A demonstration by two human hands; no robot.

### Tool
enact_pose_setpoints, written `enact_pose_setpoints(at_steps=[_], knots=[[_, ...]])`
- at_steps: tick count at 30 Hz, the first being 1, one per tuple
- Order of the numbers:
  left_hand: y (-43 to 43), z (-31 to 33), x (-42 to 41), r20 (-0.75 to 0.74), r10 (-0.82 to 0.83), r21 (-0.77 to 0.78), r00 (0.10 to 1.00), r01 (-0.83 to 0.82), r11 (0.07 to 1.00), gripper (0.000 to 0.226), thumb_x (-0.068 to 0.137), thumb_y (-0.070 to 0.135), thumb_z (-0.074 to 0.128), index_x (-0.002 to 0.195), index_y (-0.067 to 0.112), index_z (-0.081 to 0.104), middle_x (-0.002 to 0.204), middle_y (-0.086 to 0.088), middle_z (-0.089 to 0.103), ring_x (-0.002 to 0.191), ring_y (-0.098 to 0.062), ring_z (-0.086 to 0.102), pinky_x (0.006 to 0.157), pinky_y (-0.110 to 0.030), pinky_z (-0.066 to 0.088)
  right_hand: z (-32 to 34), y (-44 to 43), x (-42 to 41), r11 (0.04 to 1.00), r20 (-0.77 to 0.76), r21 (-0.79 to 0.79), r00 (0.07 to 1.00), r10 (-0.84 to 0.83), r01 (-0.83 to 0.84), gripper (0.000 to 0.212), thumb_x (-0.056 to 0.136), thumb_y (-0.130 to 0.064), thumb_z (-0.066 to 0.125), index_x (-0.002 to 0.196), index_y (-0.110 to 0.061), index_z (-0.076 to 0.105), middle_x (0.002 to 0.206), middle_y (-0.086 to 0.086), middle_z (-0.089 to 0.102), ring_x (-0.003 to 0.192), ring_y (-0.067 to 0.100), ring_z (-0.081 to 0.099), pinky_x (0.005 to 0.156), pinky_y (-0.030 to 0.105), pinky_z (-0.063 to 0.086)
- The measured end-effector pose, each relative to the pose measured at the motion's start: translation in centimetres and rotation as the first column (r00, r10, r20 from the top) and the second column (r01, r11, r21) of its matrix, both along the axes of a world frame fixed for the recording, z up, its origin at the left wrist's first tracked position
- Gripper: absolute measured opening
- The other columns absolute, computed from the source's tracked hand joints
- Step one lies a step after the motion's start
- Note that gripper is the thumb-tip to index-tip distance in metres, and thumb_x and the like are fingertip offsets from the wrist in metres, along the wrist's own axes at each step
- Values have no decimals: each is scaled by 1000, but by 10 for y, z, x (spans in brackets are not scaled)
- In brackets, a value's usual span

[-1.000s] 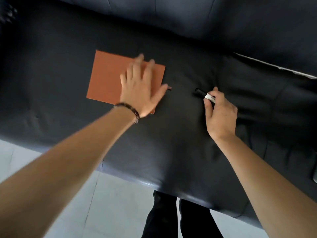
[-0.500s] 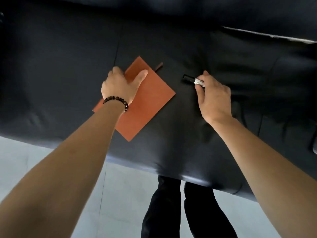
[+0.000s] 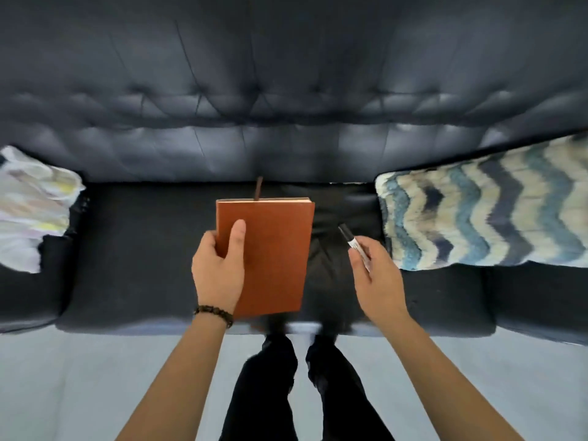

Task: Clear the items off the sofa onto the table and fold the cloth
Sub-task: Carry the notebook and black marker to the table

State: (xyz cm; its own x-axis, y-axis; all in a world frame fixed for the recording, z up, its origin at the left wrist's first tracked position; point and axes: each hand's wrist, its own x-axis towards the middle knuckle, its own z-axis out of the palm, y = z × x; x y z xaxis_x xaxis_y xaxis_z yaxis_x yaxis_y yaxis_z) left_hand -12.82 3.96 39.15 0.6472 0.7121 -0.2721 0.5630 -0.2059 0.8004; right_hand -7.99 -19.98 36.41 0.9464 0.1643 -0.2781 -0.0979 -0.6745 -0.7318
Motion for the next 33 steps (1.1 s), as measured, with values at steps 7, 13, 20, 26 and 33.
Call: enact_pose_setpoints(at_steps=[7, 13, 20, 26, 33], knots=[[-22, 202, -15, 412, -227, 152, 882, 179, 972, 24, 91, 56, 54, 84, 33, 55, 73, 29, 60, 65, 9, 55, 57, -5, 43, 176, -48, -35, 941, 231, 271, 935, -268, 203, 15, 99, -32, 57, 109, -42, 56, 101, -21, 64, 97, -2, 60, 78, 8, 43], [-10, 263, -58, 633, -390, 219, 669, 328, 919, 14, 92, 57, 51, 93, 44, 55, 90, 29, 63, 80, 8, 59, 67, -7, 49, 240, -51, -117, 817, 307, 399, 779, -547, 416, 14, 96, -47, 54, 107, -56, 54, 99, -24, 66, 91, -1, 64, 74, 11, 49], [6, 261, -88, 620, -545, 227, 565, 536, 813, 18, 88, 67, 49, 93, 50, 55, 89, 30, 63, 78, 7, 59, 66, -9, 49, 248, -20, -254, 528, 234, 397, 473, -849, 751, 12, 96, -44, 55, 105, -51, 57, 84, -18, 65, 71, 3, 60, 59, 8, 45], [-60, 246, -126, 542, -713, 200, 444, 756, 623, 23, 86, 72, 46, 84, 50, 51, 77, 28, 62, 72, 18, 58, 56, -2, 43, 252, -16, -385, 247, 185, 310, 196, -963, 918, 14, 95, -39, 60, 102, -51, 60, 79, -17, 64, 68, 3, 56, 58, 6, 42], [-216, 289, -220, 590, -807, 326, -34, 924, 200, 13, 95, 53, 48, 88, 42, 48, 85, 36, 61, 73, 15, 59, 59, -1, 44, 256, -54, -544, -179, 198, 382, -270, -942, 907, 11, 96, -37, 58, 103, -46, 60, 71, -11, 58, 57, 2, 46, 51, 10, 40]])
